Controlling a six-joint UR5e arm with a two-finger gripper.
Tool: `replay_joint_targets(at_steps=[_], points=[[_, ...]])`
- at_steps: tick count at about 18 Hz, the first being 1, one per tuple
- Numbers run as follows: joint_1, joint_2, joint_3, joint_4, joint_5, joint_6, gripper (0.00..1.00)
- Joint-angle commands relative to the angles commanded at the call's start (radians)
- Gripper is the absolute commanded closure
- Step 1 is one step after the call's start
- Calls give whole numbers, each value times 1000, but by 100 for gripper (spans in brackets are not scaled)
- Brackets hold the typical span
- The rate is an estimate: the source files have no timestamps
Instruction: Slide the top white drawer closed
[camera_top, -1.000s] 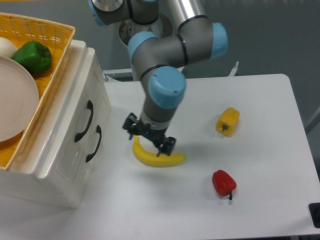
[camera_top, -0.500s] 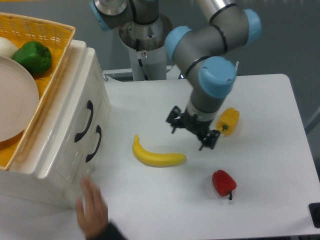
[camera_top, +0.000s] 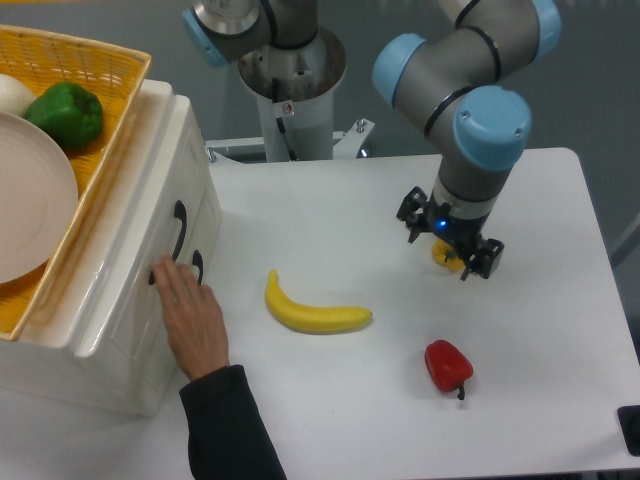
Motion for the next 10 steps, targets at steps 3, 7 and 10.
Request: replay_joint_targets(at_steps=[3,7,10], points=[[35,11,21,-2,-5,29,0],[90,26,14,-3,-3,110,0],[123,32,12,-5,-15,153,0]])
